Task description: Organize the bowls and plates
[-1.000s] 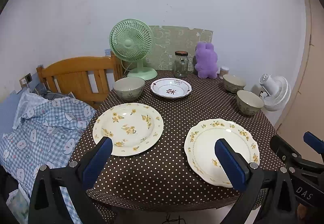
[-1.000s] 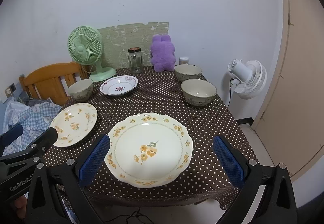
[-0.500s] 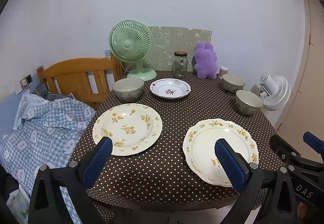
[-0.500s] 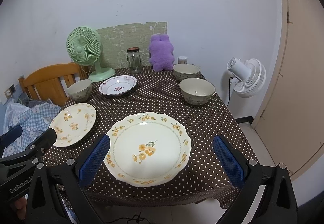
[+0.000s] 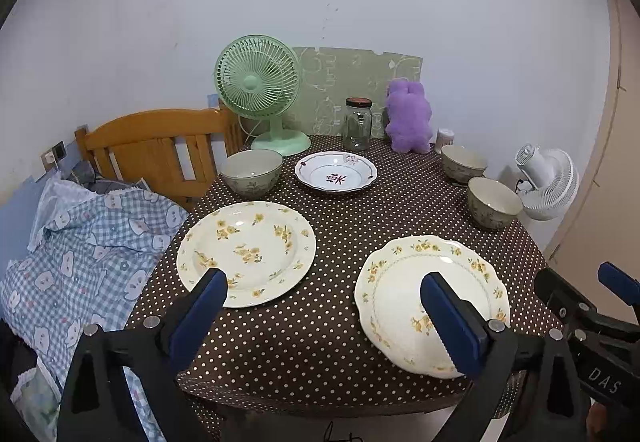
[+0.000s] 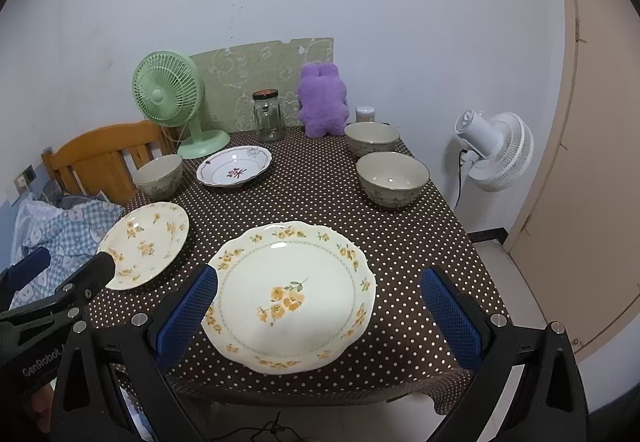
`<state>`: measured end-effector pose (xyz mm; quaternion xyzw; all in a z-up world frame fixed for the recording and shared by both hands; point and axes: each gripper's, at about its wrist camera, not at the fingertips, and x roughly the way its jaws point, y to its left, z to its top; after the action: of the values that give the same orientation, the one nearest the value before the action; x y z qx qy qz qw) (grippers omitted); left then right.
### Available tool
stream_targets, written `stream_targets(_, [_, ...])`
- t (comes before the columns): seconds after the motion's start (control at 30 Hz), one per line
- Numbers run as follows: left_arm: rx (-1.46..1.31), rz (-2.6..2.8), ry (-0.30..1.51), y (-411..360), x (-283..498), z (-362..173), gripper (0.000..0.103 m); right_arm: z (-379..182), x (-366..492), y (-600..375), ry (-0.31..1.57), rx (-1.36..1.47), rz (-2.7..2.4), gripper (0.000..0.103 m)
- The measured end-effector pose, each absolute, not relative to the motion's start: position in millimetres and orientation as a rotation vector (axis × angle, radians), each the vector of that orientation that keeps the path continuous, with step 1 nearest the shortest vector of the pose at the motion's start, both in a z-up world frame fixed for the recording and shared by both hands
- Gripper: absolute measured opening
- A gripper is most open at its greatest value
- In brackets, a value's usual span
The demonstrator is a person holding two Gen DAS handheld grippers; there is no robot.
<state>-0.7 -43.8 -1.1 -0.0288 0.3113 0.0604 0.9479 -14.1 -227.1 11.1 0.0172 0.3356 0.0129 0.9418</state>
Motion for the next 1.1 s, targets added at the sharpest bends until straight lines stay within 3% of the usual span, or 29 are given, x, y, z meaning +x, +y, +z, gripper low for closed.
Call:
stream_targets(0.77, [-0.040, 0.127, 0.710, -63, 39, -21, 0.090, -8, 36, -241, 0.776, 0.052, 0.064, 0.097])
stream_targets(1.1, [-0.047, 0.084, 0.830, -61, 77, -54, 0.084, -33, 61, -237, 0.858, 0.048, 0.035, 0.095])
